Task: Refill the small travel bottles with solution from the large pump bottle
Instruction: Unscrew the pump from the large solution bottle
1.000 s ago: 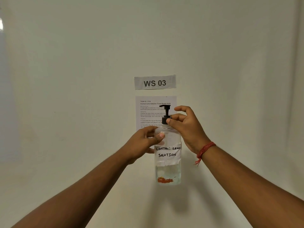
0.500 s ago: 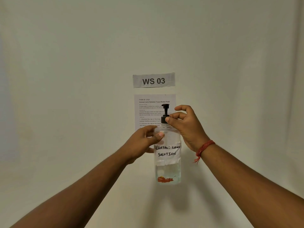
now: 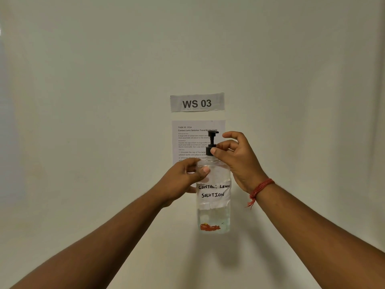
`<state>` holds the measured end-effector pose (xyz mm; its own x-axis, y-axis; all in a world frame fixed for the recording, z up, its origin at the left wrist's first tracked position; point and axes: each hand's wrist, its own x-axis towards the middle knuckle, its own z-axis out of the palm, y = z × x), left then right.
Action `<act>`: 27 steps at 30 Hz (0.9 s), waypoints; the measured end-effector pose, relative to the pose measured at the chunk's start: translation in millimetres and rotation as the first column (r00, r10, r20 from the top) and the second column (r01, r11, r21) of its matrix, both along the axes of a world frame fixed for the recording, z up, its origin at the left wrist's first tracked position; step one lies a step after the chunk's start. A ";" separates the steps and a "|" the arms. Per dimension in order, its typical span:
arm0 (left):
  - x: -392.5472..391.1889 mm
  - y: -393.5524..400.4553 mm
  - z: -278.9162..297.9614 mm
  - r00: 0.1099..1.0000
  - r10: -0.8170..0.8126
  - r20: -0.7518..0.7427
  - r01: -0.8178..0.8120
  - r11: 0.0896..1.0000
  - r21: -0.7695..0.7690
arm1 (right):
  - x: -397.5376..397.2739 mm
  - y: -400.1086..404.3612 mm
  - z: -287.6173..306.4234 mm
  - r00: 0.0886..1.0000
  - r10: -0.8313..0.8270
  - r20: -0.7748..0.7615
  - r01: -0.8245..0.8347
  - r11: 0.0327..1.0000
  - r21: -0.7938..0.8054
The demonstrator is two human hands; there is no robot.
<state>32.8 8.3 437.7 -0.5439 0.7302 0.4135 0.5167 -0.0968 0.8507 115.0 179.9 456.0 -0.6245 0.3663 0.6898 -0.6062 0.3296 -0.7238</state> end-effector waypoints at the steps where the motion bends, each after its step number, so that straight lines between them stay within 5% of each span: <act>1: -0.6 0.1 -0.5 1.000 -0.002 0.002 0.002 1.000 0.000 | -0.3 0.4 -0.4 1.000 0.004 -0.003 -0.004 1.000 -0.001; 27: 1.0 -3.4 -1.6 1.000 0.006 0.009 -0.006 1.000 -0.009 | 3.4 -4.6 0.5 0.998 0.055 0.022 -0.054 0.996 -0.072</act>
